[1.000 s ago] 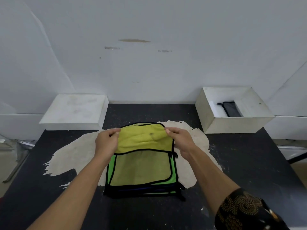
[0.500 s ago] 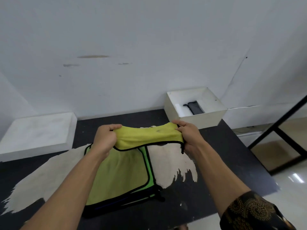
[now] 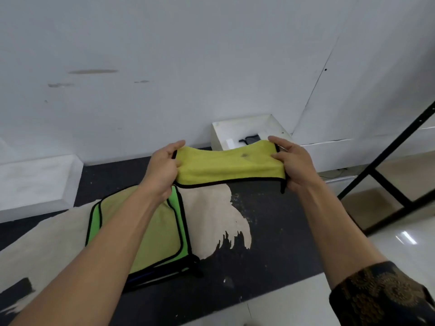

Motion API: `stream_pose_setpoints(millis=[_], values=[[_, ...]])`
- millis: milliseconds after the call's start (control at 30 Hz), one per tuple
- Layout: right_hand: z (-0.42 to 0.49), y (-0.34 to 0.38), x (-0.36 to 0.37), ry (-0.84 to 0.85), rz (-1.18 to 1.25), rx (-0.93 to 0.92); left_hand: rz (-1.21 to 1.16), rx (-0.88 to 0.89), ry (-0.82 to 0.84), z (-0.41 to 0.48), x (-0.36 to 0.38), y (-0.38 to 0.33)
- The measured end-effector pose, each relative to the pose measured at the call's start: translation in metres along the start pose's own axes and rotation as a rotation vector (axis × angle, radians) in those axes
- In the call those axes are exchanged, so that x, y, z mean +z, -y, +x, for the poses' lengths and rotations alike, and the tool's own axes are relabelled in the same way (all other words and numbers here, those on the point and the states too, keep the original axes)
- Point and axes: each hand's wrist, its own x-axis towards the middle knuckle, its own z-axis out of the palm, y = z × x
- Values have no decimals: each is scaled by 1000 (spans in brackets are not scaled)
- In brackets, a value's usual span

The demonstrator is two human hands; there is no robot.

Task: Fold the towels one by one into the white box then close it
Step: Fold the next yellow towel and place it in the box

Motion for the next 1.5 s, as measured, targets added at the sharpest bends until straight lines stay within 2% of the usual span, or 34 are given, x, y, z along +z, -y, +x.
stream_pose_setpoints(millis=[100, 200, 333, 400, 533, 667, 900, 1133, 1233, 1333, 1433, 1500], values=[[-13, -29, -36, 59, -21, -23, -48, 19, -3, -31, 22, 33], [-20, -87, -70, 64, -169, 95, 36, -87, -29, -59, 50, 91], [-22, -184, -102, 89, -679, 369, 213, -350, 19, -88, 71, 189], [-28, -208, -110, 150, -883, 423, 320, -406, 32, -99, 77, 215], [-25, -215, -114, 223, -999, 359, 522, -391, -33, -108, 91, 234], [-21, -215, -123, 226, -1082, 297, 609, -419, -91, -111, 94, 242], [-27, -221, -143, 212, -1234, 220, 794, -347, 24, -135, 100, 251], [-33, -222, -144, 243, -1320, 110, 992, -315, 29, -143, 107, 253], [-38, -218, -144, 245, -1452, 21, 1137, -191, -16, -150, 110, 252], [-44, -219, -144, 260, -1571, -192, 1246, 121, -5, -154, 109, 255], [-47, -224, -143, 432, -1510, -389, 1236, 385, 152, -161, 105, 260], [-51, -230, -145, 608, -1432, -410, 1205, 446, 246, -166, 97, 267]])
